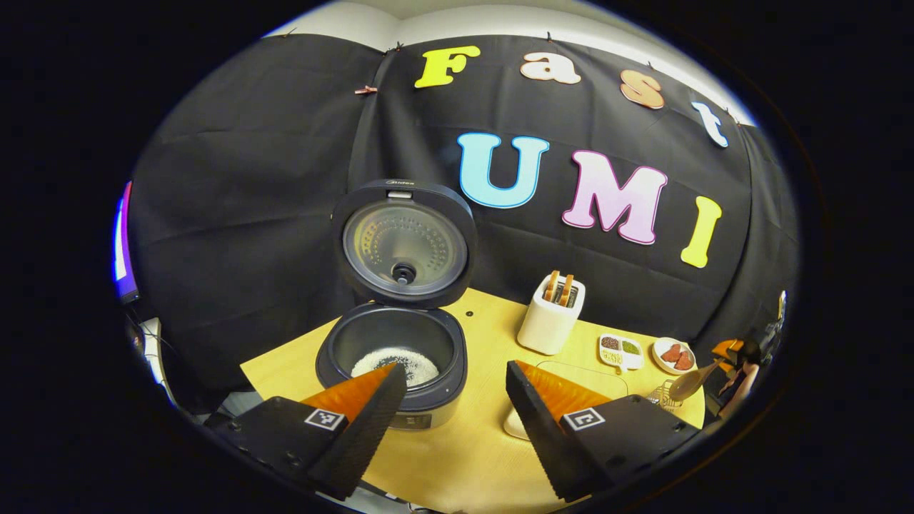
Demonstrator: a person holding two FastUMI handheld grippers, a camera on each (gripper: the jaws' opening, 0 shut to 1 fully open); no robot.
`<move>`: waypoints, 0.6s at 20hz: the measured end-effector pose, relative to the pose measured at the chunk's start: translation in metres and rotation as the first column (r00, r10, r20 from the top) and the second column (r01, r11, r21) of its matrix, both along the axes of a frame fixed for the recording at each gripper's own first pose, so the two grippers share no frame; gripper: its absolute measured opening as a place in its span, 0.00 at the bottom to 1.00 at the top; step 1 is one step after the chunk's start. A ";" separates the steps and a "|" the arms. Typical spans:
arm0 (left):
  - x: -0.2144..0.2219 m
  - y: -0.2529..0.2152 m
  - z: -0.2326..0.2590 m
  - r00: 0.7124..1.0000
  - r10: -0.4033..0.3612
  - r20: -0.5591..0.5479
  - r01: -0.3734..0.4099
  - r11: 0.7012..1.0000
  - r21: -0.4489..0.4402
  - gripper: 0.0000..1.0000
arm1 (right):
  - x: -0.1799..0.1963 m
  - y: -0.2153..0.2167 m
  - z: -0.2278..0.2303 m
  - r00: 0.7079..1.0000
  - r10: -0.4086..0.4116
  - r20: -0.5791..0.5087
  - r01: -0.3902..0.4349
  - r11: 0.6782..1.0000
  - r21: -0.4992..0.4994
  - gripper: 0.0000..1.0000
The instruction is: Close the left gripper, press the button to open the rice cooker; take a wooden spoon from the chopstick holder with the right hand, scoop a spoonful of rice and pour it into the rice cooker, then put the wooden spoon back into the chopstick holder.
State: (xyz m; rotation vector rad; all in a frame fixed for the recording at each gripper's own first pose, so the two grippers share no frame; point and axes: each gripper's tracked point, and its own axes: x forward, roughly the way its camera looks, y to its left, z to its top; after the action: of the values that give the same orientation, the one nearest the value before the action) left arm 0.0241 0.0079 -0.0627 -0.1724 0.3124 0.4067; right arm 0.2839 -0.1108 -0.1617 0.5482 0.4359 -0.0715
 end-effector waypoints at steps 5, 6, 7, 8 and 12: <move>-0.013 -0.006 0.018 0.997 0.078 0.018 -0.078 0.997 0.026 0.95 | 0.008 0.010 -0.050 0.995 0.063 -0.075 -0.067 0.997 -0.044 0.19; -0.016 -0.007 0.022 0.996 0.087 0.029 -0.088 0.996 0.025 0.95 | 0.008 0.011 -0.058 0.994 0.060 -0.092 -0.064 0.997 -0.043 0.19; -0.018 -0.005 0.028 0.995 0.096 0.041 -0.098 0.995 0.033 0.95 | 0.007 0.013 -0.062 0.993 0.057 -0.107 -0.061 0.997 -0.036 0.19; -0.022 -0.001 0.033 0.993 0.106 0.053 -0.109 0.993 0.043 0.95 | 0.007 0.013 -0.064 0.993 0.046 -0.108 -0.050 0.998 -0.030 0.19; -0.023 0.023 0.062 0.987 0.099 0.127 -0.113 0.987 0.111 0.95 | -0.006 0.013 -0.048 0.996 0.037 -0.075 -0.039 0.999 -0.026 0.28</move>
State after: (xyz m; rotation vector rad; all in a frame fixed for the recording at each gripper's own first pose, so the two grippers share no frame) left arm 0.0014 0.0304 -0.0009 -0.0977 0.1598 0.5165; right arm 0.2784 -0.0976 -0.2092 0.5107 0.5174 -0.0614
